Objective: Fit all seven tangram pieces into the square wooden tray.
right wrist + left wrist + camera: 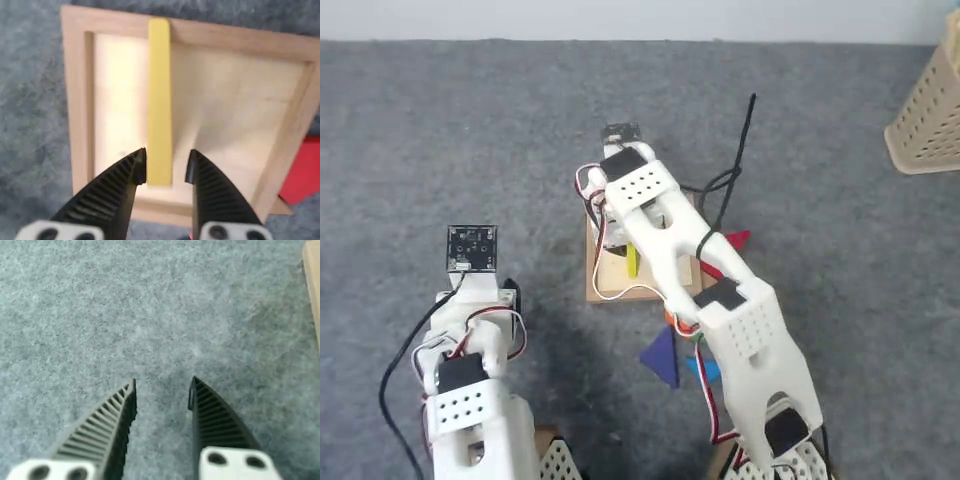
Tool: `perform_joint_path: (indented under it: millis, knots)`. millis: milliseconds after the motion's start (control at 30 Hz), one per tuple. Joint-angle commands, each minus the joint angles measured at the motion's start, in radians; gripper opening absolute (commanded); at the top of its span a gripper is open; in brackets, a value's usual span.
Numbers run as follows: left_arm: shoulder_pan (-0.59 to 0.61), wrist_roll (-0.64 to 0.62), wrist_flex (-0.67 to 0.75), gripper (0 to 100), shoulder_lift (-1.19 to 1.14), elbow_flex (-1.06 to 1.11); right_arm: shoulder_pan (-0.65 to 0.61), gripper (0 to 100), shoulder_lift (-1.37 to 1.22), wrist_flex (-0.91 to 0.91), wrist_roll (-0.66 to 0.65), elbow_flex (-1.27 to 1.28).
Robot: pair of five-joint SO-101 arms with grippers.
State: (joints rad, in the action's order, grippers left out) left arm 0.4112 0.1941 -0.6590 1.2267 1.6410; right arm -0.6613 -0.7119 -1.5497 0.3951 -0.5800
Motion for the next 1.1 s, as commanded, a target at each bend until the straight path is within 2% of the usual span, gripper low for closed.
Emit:
perform_joint_path:
  millis: [0, 167, 233, 467, 700, 867, 1067]
  knots:
    - [0.005, 0.006, 0.026, 17, 0.020, -0.004, 0.030, 7.8, 0.179, -0.064, -0.107, -0.055]
    - [0.005, 0.006, 0.026, 17, 0.020, -0.004, 0.093, 0.6, 0.257, -0.097, -0.238, -0.049]
    - [0.005, 0.006, 0.026, 17, 0.020, -0.004, 0.124, 0.7, 0.278, -0.111, -0.272, -0.049]
    - [0.005, 0.006, 0.026, 17, 0.020, -0.004, 0.245, 0.7, 0.340, -0.104, -0.311, -0.049]
    - [0.005, 0.006, 0.026, 17, 0.020, -0.004, 0.243, 0.7, 0.378, -0.067, -0.341, 0.018]
    - [0.005, 0.006, 0.026, 17, 0.020, -0.004, 0.222, 0.7, 0.542, 0.127, -0.342, 0.288]
    - [0.005, 0.006, 0.026, 17, 0.020, -0.004, 0.091, 0.7, 0.687, 0.579, -0.345, 0.744]
